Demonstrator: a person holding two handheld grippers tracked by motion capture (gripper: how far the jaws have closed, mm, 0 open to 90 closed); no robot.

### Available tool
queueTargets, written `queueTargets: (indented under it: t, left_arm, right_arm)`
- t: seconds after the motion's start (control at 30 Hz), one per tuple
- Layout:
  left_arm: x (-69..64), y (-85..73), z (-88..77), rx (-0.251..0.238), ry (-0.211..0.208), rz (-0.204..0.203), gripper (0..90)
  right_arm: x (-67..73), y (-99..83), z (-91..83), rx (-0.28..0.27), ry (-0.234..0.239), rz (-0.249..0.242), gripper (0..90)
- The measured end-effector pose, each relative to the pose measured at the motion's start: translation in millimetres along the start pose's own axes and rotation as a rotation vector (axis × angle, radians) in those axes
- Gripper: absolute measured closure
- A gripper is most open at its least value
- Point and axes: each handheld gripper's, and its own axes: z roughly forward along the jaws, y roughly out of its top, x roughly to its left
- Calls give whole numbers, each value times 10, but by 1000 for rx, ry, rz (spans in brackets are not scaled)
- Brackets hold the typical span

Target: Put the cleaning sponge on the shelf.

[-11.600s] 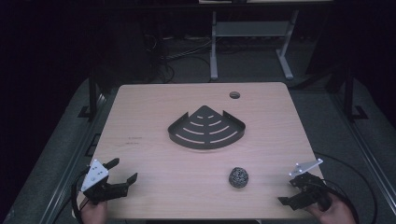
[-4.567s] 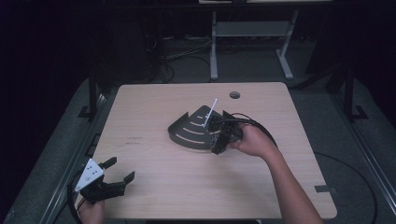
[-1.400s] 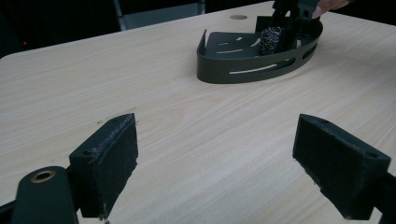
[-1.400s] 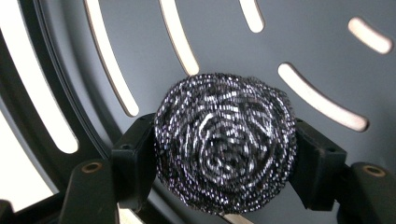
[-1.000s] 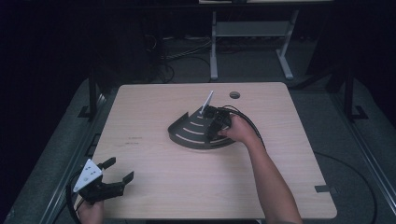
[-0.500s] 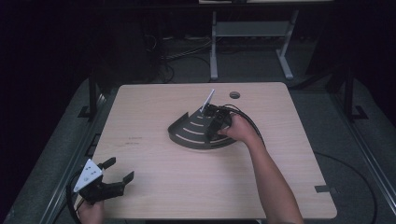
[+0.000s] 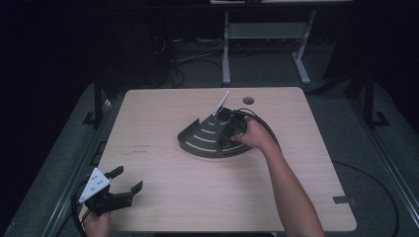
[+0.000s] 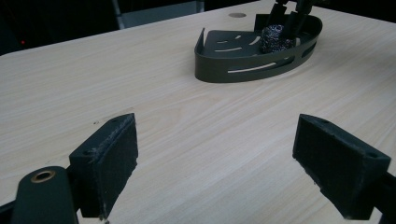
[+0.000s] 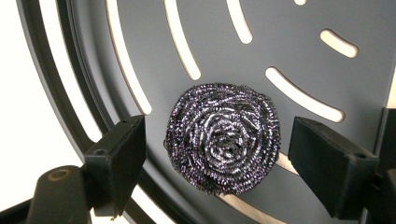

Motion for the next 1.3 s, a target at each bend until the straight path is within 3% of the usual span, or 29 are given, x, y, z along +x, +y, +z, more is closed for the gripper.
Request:
queueTargets:
  t: [0.4, 0.87, 1.3]
  left_arm:
    - [-9, 1, 9, 4, -2, 4, 135]
    - [-10, 0, -4, 0, -3, 3, 135]
    - [-16, 3, -1, 1, -3, 5, 135]
  right_arm:
    - [49, -59, -245, -64, 0, -11, 182]
    - [142, -180, -464, -81, -7, -33, 179]
    - [240, -356, -530, -83, 6, -49, 177]
